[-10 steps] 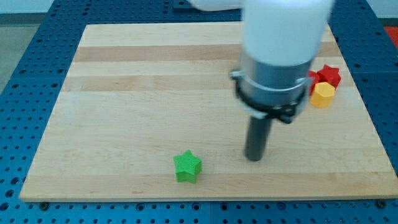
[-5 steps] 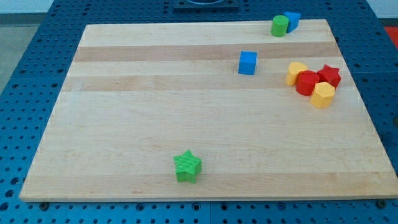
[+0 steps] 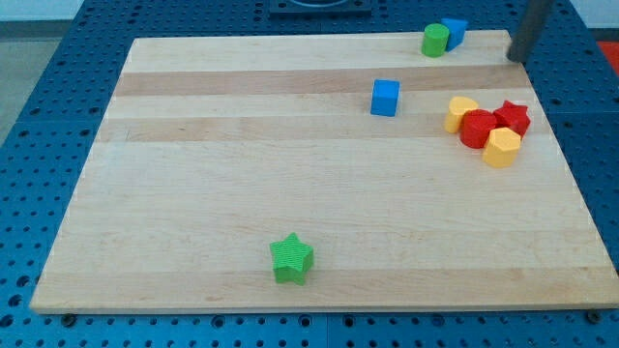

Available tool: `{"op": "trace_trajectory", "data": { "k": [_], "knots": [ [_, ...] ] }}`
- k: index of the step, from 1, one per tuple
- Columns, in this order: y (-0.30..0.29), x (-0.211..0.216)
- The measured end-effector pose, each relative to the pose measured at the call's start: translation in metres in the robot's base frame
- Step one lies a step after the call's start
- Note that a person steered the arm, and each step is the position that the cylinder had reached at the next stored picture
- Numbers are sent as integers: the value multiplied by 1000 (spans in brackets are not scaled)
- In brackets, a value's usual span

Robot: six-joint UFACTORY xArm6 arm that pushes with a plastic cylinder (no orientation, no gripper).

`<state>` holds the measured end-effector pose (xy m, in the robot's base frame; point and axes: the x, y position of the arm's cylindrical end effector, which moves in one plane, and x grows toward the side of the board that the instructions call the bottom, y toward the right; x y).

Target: Push the blue triangle towards the center of the board

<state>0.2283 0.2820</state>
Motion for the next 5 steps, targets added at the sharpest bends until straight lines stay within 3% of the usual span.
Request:
{"op": "trace_trajectory", "data": {
  "k": [2,5],
  "knots": [
    [-12,-37],
    [-123,-16]
  ]
}}
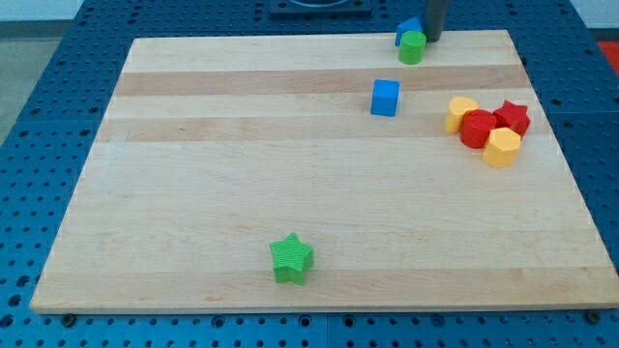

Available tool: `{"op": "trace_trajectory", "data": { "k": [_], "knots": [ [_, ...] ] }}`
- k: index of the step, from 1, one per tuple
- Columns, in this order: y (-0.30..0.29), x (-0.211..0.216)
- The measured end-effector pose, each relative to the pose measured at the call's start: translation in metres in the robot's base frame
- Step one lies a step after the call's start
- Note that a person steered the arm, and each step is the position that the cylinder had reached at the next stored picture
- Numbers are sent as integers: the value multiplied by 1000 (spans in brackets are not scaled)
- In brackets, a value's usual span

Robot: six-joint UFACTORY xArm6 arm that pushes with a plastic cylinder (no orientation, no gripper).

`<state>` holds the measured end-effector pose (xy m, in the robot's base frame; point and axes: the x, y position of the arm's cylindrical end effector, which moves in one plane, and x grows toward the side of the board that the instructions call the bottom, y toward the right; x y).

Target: Push the blue triangle towards the center of the board

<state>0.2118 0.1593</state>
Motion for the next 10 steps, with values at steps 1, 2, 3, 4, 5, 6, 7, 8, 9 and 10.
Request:
{"op": "trace_trajectory", "data": {
  "k": [1,2,3,4,5,6,7,8,9,10],
  "knots": [
    [-17,16],
    [-25,16],
    [-16,16],
    [11,-2],
    [6,-20],
    [-10,-20],
    [-40,-18],
    [-66,-2],
    [-82,32],
    [-83,28]
  ]
}}
